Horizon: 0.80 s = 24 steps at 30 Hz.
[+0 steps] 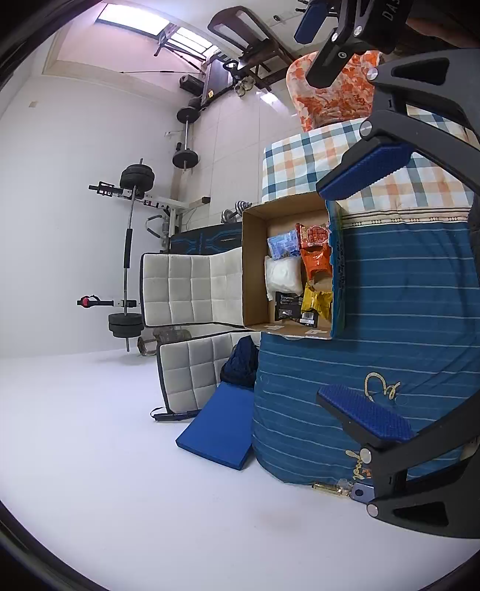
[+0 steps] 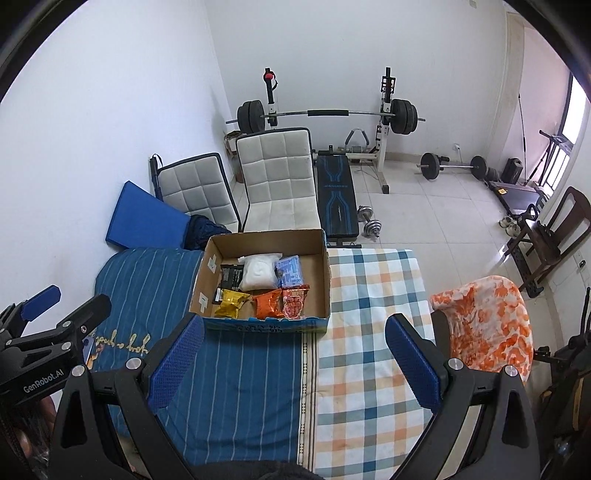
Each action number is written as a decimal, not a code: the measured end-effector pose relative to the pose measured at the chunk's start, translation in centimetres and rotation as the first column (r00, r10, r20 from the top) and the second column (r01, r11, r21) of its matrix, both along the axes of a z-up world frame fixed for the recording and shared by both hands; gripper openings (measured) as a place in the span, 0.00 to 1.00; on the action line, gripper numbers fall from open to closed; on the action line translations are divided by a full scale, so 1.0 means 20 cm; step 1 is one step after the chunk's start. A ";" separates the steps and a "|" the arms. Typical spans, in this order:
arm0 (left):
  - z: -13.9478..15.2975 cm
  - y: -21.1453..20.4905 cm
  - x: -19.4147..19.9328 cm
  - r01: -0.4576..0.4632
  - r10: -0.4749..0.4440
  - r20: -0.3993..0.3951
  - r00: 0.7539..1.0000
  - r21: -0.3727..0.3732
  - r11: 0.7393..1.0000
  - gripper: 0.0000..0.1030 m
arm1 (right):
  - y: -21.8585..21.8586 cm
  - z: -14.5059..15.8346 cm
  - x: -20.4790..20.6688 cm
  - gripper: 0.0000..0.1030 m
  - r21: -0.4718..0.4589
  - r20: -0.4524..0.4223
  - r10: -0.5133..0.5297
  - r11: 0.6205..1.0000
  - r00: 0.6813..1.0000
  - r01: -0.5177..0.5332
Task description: Organize snacks
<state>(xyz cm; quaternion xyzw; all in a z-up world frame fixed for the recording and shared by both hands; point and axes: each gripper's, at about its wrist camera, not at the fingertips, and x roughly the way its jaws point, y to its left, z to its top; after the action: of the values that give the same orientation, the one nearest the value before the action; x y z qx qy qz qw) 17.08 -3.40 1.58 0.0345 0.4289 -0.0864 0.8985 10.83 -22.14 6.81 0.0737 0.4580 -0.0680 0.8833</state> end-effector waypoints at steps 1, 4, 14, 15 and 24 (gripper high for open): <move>0.00 0.00 0.00 -0.002 0.002 0.004 1.000 0.005 1.000 1.00 | 0.00 0.00 0.00 0.98 0.000 0.000 -0.001 1.000 1.000 0.001; 0.00 0.00 -0.01 -0.006 0.006 0.006 1.000 0.006 1.000 1.00 | 0.00 0.00 0.01 0.98 0.005 -0.007 0.000 1.000 1.000 0.000; 0.01 0.00 -0.03 -0.014 0.014 0.013 1.000 0.008 1.000 1.00 | 0.00 0.02 0.01 0.98 0.004 -0.004 -0.001 1.000 1.000 0.001; 0.01 0.00 -0.03 -0.013 0.013 0.013 1.000 0.008 1.000 1.00 | 0.00 0.02 0.01 0.98 0.005 -0.004 -0.001 1.000 1.000 0.001; 0.01 0.00 -0.04 -0.019 0.019 0.014 1.000 0.011 1.000 1.00 | 0.00 0.01 0.01 0.98 0.013 -0.017 -0.007 1.000 1.000 0.007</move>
<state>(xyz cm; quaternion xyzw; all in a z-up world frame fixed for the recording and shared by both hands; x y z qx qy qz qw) 16.29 -3.33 1.71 0.0358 0.4232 -0.0751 0.9022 11.05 -22.21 7.02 0.0805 0.4657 -0.0685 0.8786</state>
